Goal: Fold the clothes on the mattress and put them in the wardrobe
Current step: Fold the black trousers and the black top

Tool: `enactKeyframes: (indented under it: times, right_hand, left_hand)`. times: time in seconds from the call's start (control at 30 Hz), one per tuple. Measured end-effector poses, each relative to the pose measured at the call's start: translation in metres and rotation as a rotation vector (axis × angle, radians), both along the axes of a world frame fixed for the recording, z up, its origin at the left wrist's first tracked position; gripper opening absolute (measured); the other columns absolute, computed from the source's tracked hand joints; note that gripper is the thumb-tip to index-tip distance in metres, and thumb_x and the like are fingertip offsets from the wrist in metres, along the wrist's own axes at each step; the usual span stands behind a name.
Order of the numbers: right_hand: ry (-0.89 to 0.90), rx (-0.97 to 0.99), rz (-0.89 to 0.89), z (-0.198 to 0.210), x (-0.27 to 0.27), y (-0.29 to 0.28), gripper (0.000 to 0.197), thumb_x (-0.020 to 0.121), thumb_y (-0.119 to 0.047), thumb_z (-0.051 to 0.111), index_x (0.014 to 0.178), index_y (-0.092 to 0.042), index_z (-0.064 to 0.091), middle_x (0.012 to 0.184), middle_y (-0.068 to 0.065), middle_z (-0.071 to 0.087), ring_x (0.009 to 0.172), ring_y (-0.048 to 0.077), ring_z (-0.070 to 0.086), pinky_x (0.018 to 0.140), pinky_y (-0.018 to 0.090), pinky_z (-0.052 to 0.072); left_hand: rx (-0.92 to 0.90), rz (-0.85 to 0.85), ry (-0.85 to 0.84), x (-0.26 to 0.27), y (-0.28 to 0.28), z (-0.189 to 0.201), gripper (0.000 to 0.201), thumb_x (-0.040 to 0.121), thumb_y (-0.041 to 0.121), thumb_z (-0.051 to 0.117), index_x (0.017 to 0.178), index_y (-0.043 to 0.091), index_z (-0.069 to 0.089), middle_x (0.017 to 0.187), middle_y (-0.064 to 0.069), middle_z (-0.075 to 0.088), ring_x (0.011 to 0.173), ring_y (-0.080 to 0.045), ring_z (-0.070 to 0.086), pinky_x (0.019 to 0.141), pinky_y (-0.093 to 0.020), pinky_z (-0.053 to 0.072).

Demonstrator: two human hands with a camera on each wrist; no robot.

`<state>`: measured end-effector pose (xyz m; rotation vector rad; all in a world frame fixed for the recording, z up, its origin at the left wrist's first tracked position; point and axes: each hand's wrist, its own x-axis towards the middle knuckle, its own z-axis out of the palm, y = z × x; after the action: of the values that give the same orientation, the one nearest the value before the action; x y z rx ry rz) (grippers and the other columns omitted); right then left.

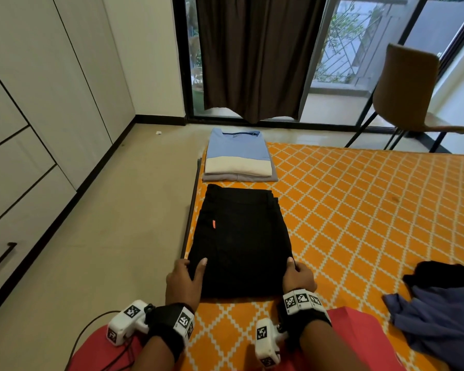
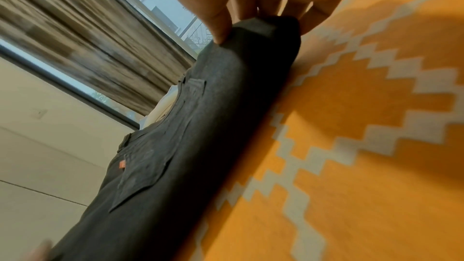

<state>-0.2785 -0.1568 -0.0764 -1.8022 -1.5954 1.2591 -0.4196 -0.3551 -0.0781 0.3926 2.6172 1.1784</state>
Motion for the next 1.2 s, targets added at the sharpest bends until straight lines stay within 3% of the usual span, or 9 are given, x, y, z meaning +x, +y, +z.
enactKeyframes:
  times: [0.13, 0.3, 0.43, 0.53, 0.67, 0.83, 0.97, 1.07, 1.2]
  right_hand:
    - [0.128, 0.038, 0.032, 0.009, -0.001, -0.005, 0.029, 0.096, -0.036, 0.056, 0.12, -0.02, 0.06, 0.101, 0.007, 0.062, 0.09, 0.026, 0.055, 0.077, 0.033, 0.043]
    - [0.126, 0.05, 0.098, 0.006, -0.003, -0.001, 0.03, 0.1, -0.032, 0.051, 0.117, -0.013, 0.066, 0.113, 0.012, 0.067, 0.104, 0.032, 0.06, 0.081, 0.032, 0.043]
    - [0.106, 0.037, 0.109, 0.003, -0.006, 0.003, 0.031, 0.101, -0.029, 0.048, 0.114, -0.01, 0.069, 0.109, 0.012, 0.067, 0.103, 0.033, 0.06, 0.087, 0.037, 0.047]
    - [0.091, 0.011, 0.109, 0.0, -0.007, 0.004, 0.031, 0.102, -0.028, 0.047, 0.109, -0.008, 0.069, 0.097, 0.01, 0.065, 0.096, 0.032, 0.061, 0.084, 0.037, 0.046]
    - [0.086, 0.021, 0.12, -0.004, -0.007, 0.004, 0.03, 0.102, -0.029, 0.046, 0.102, -0.008, 0.068, 0.097, 0.013, 0.067, 0.09, 0.031, 0.062, 0.075, 0.033, 0.045]
    - [0.021, 0.031, 0.119, -0.011, -0.01, 0.004, 0.026, 0.101, -0.037, 0.044, 0.098, -0.022, 0.065, 0.099, 0.008, 0.066, 0.095, 0.032, 0.061, 0.093, 0.049, 0.047]
    - [-0.02, 0.021, 0.131, -0.014, -0.01, 0.005, 0.023, 0.099, -0.042, 0.041, 0.086, -0.032, 0.056, 0.098, 0.007, 0.065, 0.095, 0.034, 0.061, 0.097, 0.059, 0.042]
    - [-0.031, 0.023, 0.144, -0.012, -0.01, 0.004, 0.023, 0.1, -0.041, 0.04, 0.082, -0.034, 0.052, 0.097, 0.006, 0.064, 0.094, 0.034, 0.06, 0.098, 0.059, 0.041]
    - [-0.044, 0.041, 0.16, -0.014, -0.011, 0.003, 0.025, 0.101, -0.04, 0.039, 0.079, -0.033, 0.049, 0.097, 0.006, 0.062, 0.094, 0.034, 0.059, 0.096, 0.059, 0.041]
  left_hand:
    - [-0.059, -0.05, 0.118, 0.001, 0.002, -0.006, 0.047, 0.091, 0.047, 0.056, 0.11, 0.005, 0.062, 0.13, -0.019, 0.045, 0.114, -0.034, 0.045, 0.091, -0.042, 0.047]
    - [0.069, -0.075, 0.073, -0.003, -0.001, -0.002, 0.053, 0.087, 0.059, 0.045, 0.101, 0.01, 0.06, 0.096, -0.006, 0.06, 0.092, -0.024, 0.056, 0.073, -0.035, 0.049]
    - [0.156, -0.107, 0.04, -0.006, -0.002, 0.002, 0.028, 0.096, 0.036, 0.054, 0.106, 0.009, 0.054, 0.093, -0.009, 0.065, 0.088, -0.026, 0.064, 0.065, -0.03, 0.048]
    - [0.089, -0.107, 0.076, -0.005, -0.001, 0.002, 0.033, 0.095, 0.039, 0.054, 0.107, 0.008, 0.054, 0.096, -0.01, 0.063, 0.089, -0.029, 0.063, 0.064, -0.032, 0.047]
    - [-0.229, 0.008, 0.228, 0.011, -0.004, 0.004, 0.051, 0.081, 0.06, 0.065, 0.101, 0.012, 0.062, 0.101, -0.008, 0.048, 0.093, -0.024, 0.045, 0.075, -0.035, 0.048]
    - [0.06, -0.102, 0.135, 0.023, 0.003, 0.001, 0.034, 0.092, 0.031, 0.062, 0.118, 0.009, 0.057, 0.108, -0.009, 0.06, 0.103, -0.025, 0.056, 0.082, -0.032, 0.048]
    - [0.2, -0.109, 0.048, 0.023, 0.006, 0.005, 0.045, 0.094, 0.046, 0.047, 0.123, 0.011, 0.05, 0.111, -0.005, 0.062, 0.104, -0.022, 0.06, 0.086, -0.04, 0.053]
    - [0.16, -0.111, -0.017, 0.015, 0.006, 0.009, 0.056, 0.092, 0.065, 0.039, 0.116, 0.015, 0.05, 0.094, 0.001, 0.064, 0.094, -0.021, 0.061, 0.094, -0.047, 0.047]
    - [0.106, -0.088, -0.125, 0.003, 0.004, 0.01, 0.027, 0.099, 0.039, 0.047, 0.114, 0.017, 0.051, 0.097, 0.0, 0.066, 0.104, -0.025, 0.057, 0.105, -0.049, 0.035]
